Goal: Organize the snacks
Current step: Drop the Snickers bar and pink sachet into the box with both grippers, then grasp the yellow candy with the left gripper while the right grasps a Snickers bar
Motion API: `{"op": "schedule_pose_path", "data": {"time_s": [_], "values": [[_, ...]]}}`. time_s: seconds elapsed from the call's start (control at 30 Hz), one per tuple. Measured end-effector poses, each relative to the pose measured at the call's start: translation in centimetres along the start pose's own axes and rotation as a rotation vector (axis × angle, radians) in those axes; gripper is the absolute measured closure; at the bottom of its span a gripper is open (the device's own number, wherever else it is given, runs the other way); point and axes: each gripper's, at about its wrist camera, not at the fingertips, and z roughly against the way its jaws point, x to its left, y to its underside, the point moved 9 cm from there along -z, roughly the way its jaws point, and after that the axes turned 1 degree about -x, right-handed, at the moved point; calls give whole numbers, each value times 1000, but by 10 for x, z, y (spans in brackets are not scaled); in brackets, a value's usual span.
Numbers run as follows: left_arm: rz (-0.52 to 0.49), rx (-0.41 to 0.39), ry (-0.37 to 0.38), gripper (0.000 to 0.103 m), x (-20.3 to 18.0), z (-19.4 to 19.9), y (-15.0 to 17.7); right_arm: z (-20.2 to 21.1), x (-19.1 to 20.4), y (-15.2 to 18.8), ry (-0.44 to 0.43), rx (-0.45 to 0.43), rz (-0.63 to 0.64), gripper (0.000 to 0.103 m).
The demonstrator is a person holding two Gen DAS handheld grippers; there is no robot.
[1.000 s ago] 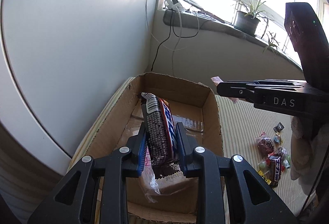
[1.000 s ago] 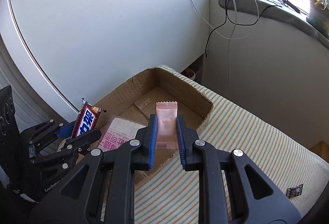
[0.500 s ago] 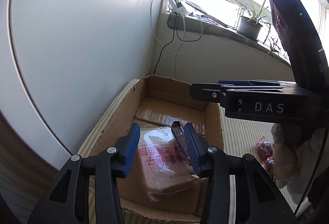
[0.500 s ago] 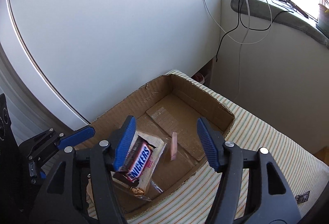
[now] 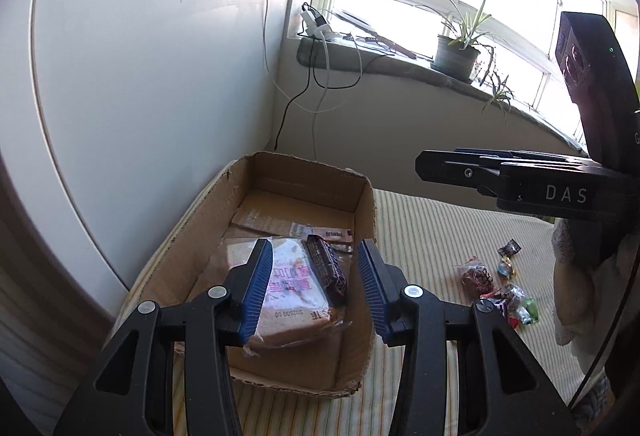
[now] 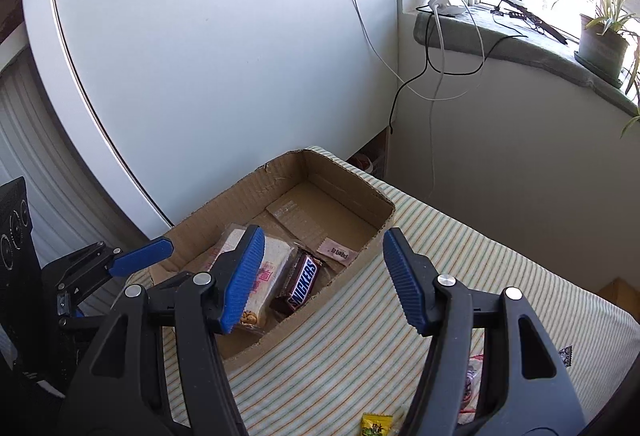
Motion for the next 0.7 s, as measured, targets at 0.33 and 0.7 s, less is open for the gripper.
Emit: {"op": "schedule_pose_path", "data": {"time_s": [0.33, 0.7], "values": [[-61, 66, 149, 76, -73, -7, 29, 74, -66, 38, 120, -24, -42, 39], [-77, 234, 273, 79, -144, -37, 99, 109, -94, 136, 99, 56, -186, 60]]}}
